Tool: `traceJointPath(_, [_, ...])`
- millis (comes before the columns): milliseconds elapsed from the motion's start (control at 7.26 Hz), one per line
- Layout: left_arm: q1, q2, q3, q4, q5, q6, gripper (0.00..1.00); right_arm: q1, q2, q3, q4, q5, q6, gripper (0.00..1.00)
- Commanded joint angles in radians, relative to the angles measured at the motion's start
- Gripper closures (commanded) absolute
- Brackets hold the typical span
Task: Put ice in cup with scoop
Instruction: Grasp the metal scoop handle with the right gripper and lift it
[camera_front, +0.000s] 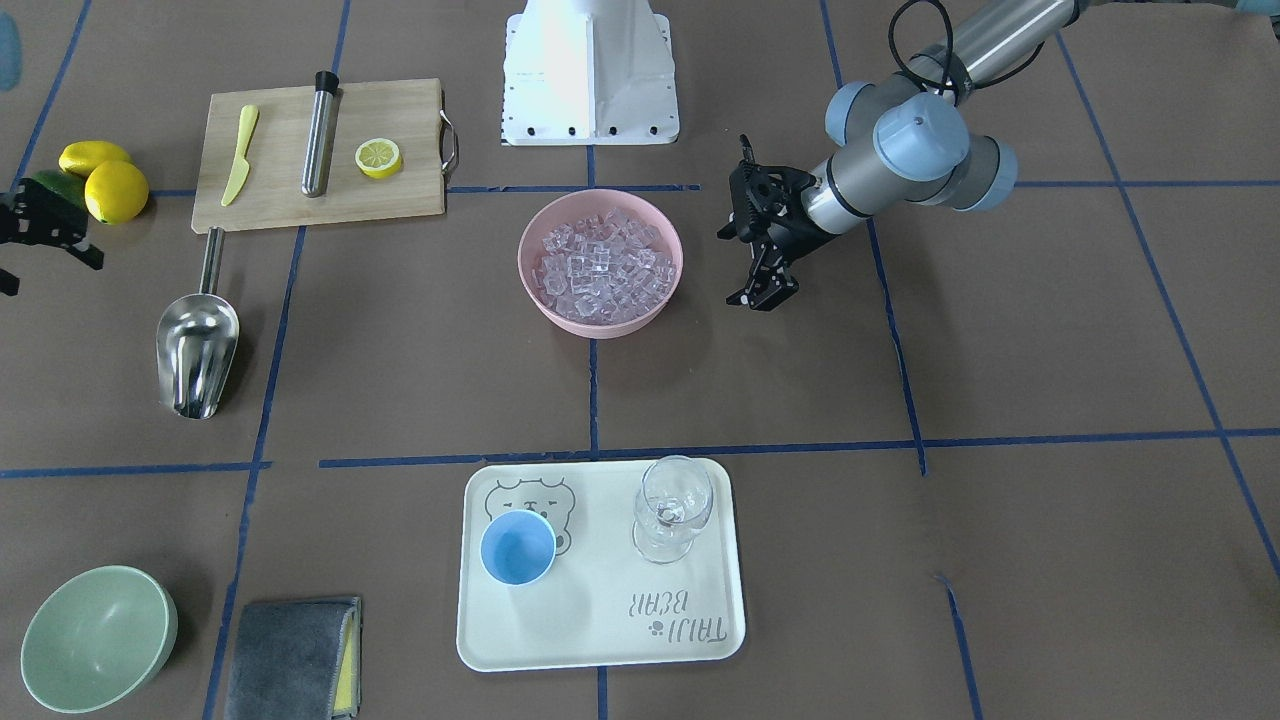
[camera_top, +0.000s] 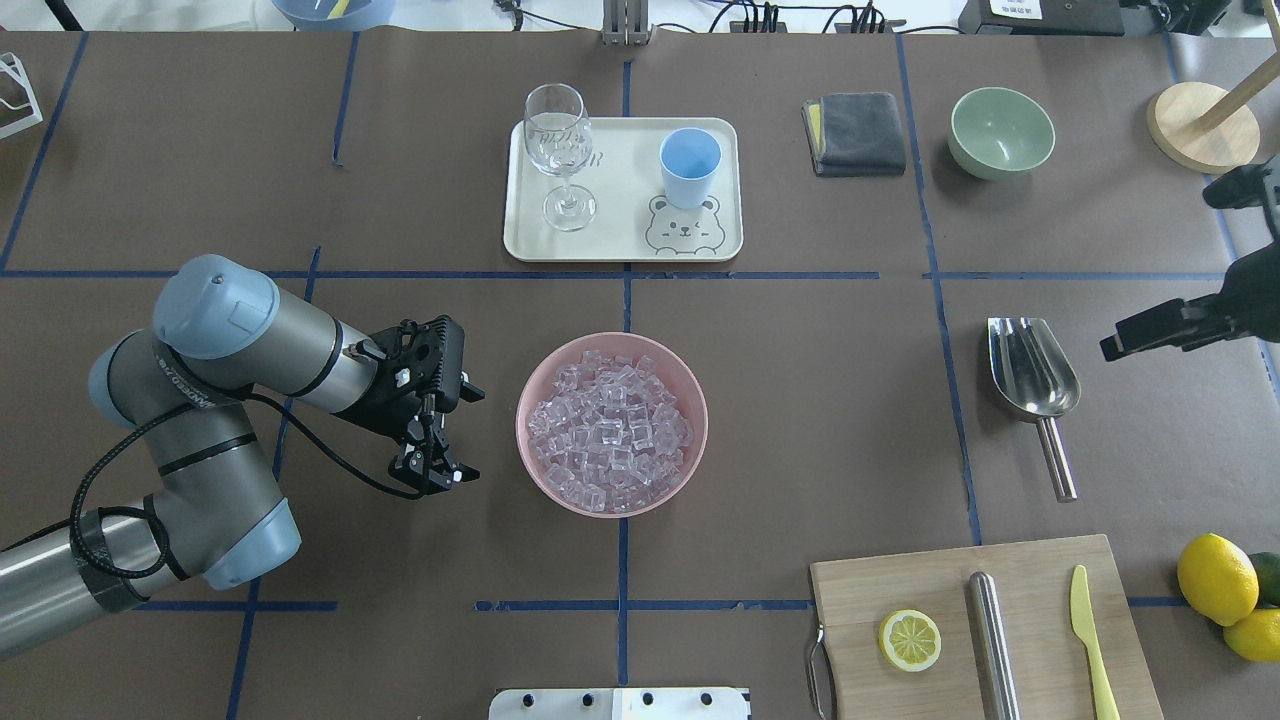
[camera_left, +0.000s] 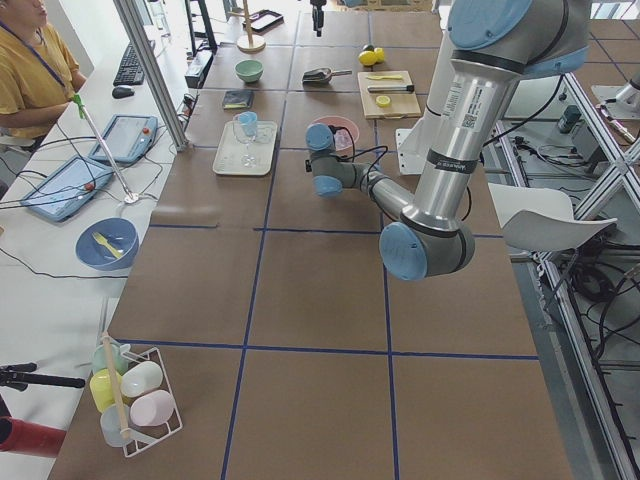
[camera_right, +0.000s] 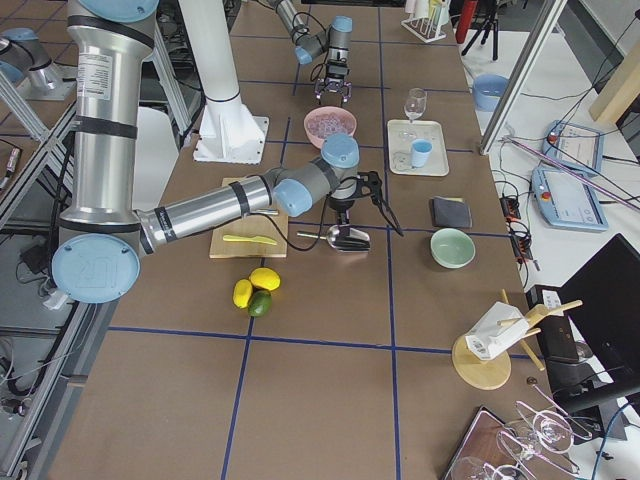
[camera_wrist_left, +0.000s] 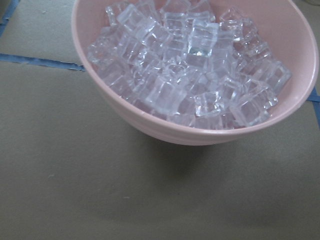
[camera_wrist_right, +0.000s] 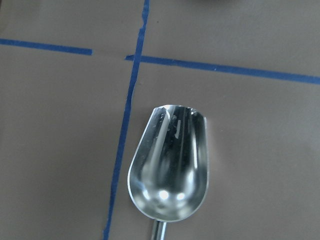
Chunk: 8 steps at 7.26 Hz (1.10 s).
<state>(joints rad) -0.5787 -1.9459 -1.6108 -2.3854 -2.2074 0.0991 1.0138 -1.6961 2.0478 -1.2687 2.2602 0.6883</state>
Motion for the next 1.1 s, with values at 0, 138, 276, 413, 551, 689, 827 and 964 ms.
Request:
traceJointPath(0, [0.008, -0.008, 0.000, 0.002, 0.005, 0.007, 0.00, -0.220, -0.086, 0.069, 0.117, -0.221, 0.294, 0.00])
traceJointPath(138, [0.007, -0.004, 0.000, 0.003, 0.005, 0.008, 0.00, -0.319, -0.167, 0.066, 0.258, -0.351, 0.430, 0.00])
traceJointPath(276, [0.003, 0.008, -0.003, -0.005, 0.003, 0.010, 0.00, -0.374, -0.198, 0.064, 0.290, -0.435, 0.447, 0.00])
traceJointPath(413, [0.006, 0.005, 0.012, -0.012, 0.005, 0.010, 0.00, -0.417, -0.197, 0.054, 0.290, -0.473, 0.509, 0.00])
traceJointPath(551, [0.005, 0.005, 0.031, -0.014, -0.001, 0.010, 0.00, -0.531, -0.195, 0.032, 0.290, -0.636, 0.615, 0.00])
traceJointPath(689, [-0.004, 0.007, 0.046, -0.011, -0.003, 0.010, 0.00, -0.578, -0.192, 0.008, 0.298, -0.701, 0.629, 0.00])
traceJointPath(827, [-0.003, -0.002, 0.046, -0.005, 0.000, 0.008, 0.00, -0.587, -0.188, -0.023, 0.333, -0.714, 0.637, 0.00])
traceJointPath(964, [-0.003, -0.002, 0.046, -0.005, 0.003, 0.007, 0.00, -0.587, -0.177, -0.056, 0.372, -0.722, 0.637, 0.04])
